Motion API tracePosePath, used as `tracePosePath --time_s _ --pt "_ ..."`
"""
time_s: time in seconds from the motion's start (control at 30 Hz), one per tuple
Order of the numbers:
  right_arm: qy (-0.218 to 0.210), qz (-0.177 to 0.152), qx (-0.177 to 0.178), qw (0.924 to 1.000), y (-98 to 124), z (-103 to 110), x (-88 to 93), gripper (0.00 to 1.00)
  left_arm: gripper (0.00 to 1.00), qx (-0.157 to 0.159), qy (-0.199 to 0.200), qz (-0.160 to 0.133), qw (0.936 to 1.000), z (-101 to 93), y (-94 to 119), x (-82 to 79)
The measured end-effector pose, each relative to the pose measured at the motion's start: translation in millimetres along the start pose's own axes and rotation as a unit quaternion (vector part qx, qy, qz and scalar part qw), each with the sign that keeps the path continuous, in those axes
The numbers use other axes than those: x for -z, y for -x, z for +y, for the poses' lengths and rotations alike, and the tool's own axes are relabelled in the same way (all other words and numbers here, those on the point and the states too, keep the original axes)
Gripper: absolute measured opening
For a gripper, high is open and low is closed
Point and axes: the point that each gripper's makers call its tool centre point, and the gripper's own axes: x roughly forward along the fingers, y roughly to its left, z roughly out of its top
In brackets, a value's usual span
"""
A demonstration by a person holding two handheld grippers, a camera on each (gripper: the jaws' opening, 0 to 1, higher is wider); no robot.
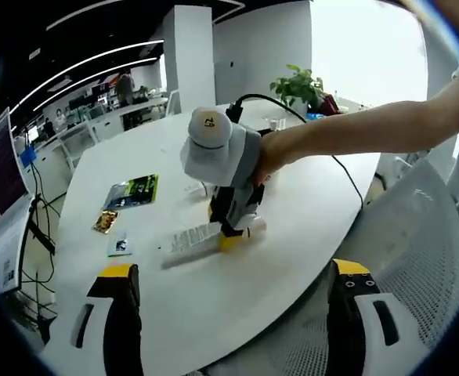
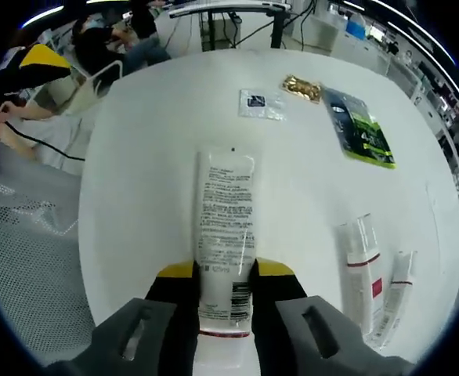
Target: Arrange the skincare products in the storage area until every visible bottle or jar stands upright without overlapping.
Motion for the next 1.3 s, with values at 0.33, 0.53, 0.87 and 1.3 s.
tracePosePath --time_s 0.33,0.53,0.87,1.3 --pt "-0.043 -0.039 -0.046 0.9973 7 11 7.0 0.23 0.90 -0.009 -0.013 0.011 0.9998 12.6 2 6.0" --pt "-0.050 -0.052 -0.057 0.9957 8 16 9.4 0.23 0.85 -0.015 -0.040 0.030 0.9987 21.6 0 10.3" --pt "-0.089 -0.091 -0.097 0.9871 12 30 14.3 0.23 0.73 -0.018 -0.053 0.030 0.9980 35.7 -7 13.7" --pt "-0.077 -0.115 -0.117 0.9835 24 51 17.7 0.23 0.45 -0.040 -0.127 0.053 0.9897 57.4 -18 28.6"
